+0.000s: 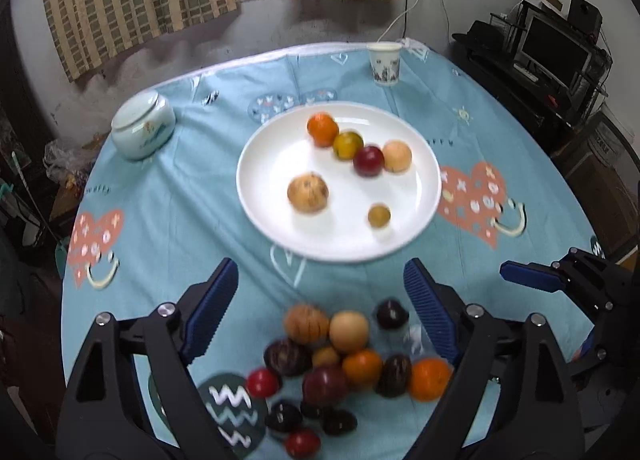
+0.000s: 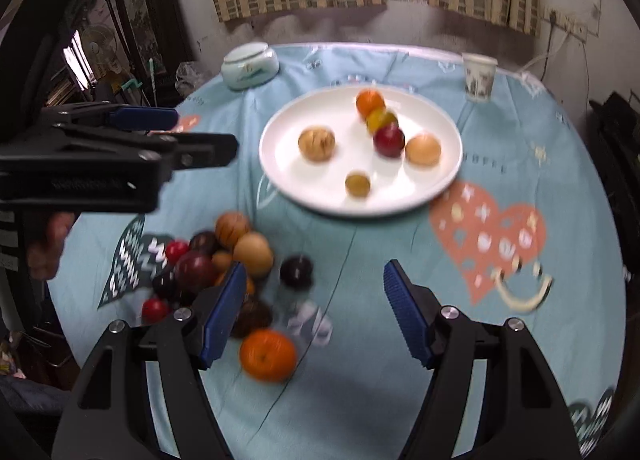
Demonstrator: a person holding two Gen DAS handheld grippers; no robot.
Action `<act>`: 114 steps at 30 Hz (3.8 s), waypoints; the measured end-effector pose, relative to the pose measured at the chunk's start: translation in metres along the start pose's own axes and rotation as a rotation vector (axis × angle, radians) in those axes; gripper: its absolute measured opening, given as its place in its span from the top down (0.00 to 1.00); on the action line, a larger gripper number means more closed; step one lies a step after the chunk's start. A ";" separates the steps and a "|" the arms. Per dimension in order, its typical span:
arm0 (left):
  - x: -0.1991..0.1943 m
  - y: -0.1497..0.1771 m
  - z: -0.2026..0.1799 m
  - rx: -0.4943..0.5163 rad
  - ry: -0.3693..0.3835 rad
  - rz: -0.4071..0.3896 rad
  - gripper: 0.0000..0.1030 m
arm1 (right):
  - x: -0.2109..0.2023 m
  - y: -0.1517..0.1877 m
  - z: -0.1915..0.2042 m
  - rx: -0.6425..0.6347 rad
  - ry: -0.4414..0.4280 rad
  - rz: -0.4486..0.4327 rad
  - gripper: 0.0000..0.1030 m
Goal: Organize fruits
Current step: 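Return both tools over the remaining fruit cluster, then grasp a red plum with the left tool while the right tool grasps an orange, then carry the red plum and orange onto the white plate and open both tools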
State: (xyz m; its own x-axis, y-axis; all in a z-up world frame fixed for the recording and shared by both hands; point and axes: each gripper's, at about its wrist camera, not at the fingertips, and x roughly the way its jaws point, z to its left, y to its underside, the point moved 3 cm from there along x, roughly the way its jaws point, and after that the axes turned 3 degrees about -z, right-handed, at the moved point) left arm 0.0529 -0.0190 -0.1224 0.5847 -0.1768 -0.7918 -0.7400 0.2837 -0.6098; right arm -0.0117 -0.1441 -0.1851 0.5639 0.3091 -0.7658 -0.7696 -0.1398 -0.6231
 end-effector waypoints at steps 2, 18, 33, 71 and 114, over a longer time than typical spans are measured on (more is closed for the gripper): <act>-0.005 0.018 0.000 -0.001 0.002 0.017 0.16 | 0.001 0.017 0.005 0.011 -0.001 0.027 0.31; -0.017 0.179 0.026 -0.066 0.010 0.227 0.15 | 0.003 0.104 0.036 -0.053 0.029 0.145 0.31; 0.015 0.162 0.039 -0.132 0.011 0.223 0.33 | 0.000 0.106 0.044 -0.070 0.023 0.155 0.31; -0.012 0.080 0.001 -0.057 0.154 0.109 0.70 | -0.010 0.023 0.018 -0.046 -0.014 0.003 0.58; 0.112 -0.080 0.017 -0.039 0.065 0.074 0.70 | 0.077 -0.113 -0.061 0.031 0.027 -0.059 0.58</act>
State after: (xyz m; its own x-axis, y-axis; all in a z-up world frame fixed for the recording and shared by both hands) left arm 0.1828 -0.0452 -0.1617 0.5056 -0.2183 -0.8347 -0.7938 0.2612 -0.5492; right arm 0.1371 -0.1617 -0.1836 0.6164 0.2903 -0.7320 -0.7431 -0.0929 -0.6627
